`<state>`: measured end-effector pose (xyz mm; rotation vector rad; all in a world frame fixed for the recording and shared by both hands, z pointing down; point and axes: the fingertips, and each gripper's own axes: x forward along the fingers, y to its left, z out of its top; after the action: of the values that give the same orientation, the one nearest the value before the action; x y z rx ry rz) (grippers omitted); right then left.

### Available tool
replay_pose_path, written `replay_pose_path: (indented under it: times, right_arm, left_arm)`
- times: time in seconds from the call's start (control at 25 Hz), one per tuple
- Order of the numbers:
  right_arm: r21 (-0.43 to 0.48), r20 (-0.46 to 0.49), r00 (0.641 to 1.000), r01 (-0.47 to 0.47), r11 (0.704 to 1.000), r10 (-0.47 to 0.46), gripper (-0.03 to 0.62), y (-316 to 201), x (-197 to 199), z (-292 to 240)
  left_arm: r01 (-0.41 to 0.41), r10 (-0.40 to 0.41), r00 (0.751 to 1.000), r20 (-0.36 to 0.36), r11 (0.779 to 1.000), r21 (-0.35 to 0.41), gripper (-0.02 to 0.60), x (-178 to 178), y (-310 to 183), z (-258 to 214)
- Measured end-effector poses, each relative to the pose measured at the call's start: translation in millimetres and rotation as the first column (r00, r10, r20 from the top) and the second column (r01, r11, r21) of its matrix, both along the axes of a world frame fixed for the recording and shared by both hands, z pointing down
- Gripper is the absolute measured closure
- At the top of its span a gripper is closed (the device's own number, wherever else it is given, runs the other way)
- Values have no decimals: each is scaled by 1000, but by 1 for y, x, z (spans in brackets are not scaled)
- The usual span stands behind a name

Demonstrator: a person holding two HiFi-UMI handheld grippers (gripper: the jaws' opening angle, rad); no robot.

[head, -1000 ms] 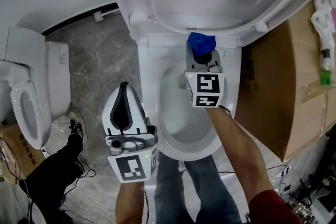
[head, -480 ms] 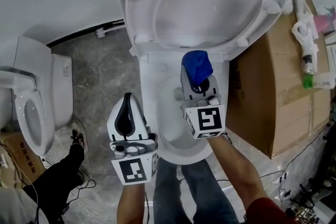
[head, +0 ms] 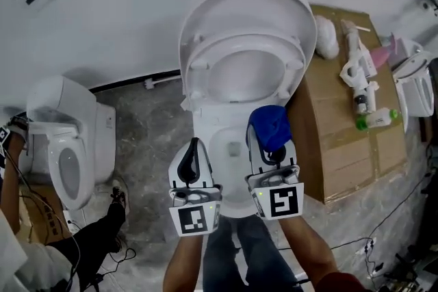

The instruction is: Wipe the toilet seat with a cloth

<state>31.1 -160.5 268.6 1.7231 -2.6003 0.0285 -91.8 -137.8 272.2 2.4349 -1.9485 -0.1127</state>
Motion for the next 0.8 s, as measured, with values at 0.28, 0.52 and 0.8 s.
replay_pose_path:
  times: [0.28,0.52,0.8]
  right_arm:
    - [22,4,999,-39,999,39,536,21,32,-75]
    - [25,14,999,-49,998,49,536,26,51,-110]
    - [42,6,998,-58,997,58,536,39,83,-140]
  left_arm:
    - [-43,44,999,19,999,-30,565,28,8,-64]
    - [-182,219,919,328,973,-140,561,60,-22,-82]
    - [-303,413,628,659,910,-282,439,112,-100,-113]
